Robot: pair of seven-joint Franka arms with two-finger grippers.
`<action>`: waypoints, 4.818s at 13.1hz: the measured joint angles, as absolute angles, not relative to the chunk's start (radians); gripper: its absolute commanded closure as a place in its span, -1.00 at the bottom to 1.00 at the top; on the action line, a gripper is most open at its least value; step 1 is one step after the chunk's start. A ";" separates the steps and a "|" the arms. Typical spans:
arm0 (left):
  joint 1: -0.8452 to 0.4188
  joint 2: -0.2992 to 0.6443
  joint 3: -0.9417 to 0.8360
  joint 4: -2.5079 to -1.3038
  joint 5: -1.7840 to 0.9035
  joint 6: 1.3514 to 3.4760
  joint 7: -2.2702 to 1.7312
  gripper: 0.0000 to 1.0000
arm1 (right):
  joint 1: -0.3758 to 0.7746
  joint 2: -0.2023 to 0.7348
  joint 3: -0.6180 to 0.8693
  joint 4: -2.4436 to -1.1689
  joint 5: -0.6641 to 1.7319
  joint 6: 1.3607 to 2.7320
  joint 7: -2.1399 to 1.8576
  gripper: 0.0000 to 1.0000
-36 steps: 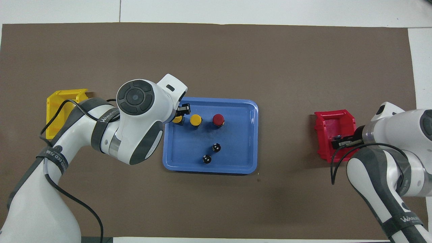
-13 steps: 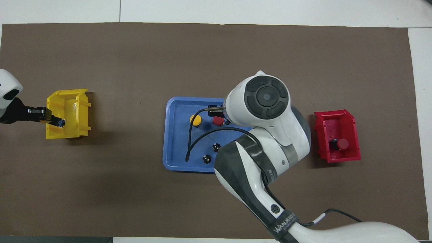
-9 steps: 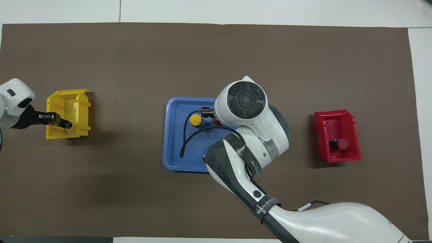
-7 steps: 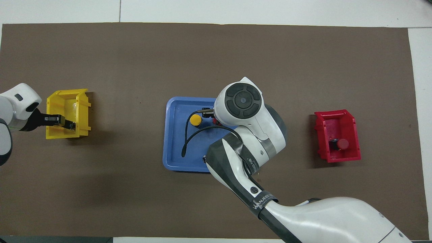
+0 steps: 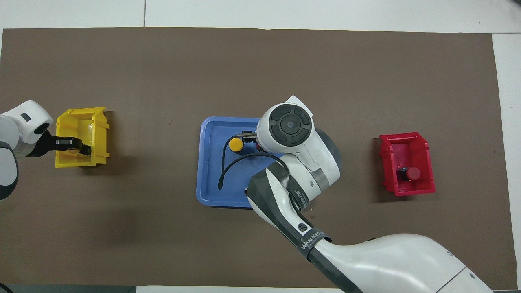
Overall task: Sort red and yellow buttons by color
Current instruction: 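Grasp the second red button with the right gripper and lift it, then place the red button in the red bin while the left gripper takes yellow, then lower the yellow button into the yellow bin with the left gripper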
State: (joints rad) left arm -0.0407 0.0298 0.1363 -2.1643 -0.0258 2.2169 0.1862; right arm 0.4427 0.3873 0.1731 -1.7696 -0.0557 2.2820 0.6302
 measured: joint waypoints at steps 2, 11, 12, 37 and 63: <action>-0.042 0.028 0.136 -2.091 -0.026 2.125 0.186 -1.00 | 0.460 0.390 0.173 -1.775 -0.056 2.283 0.643 -0.21; -0.049 0.026 0.118 -1.936 -0.024 1.981 0.184 -1.00 | 0.426 0.367 0.157 -1.683 -0.059 2.104 0.629 0.60; -0.058 0.026 0.108 -1.916 -0.026 1.964 0.155 -1.00 | 0.390 0.337 0.157 -1.654 -0.059 2.039 0.584 0.60; -0.721 0.366 0.065 -1.769 -0.050 2.134 -0.715 0.97 | -0.194 -0.009 0.161 -2.336 0.118 2.412 -0.367 0.36; -0.054 0.195 0.104 -1.916 0.030 2.175 0.168 0.97 | -0.230 -0.064 0.138 -1.599 0.000 1.495 -0.235 -1.00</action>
State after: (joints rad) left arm -0.0539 0.1951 0.1042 -1.9161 0.0301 2.1745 0.1678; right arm -0.2303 -0.0637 0.1384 -1.5993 0.0005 1.4954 -0.2355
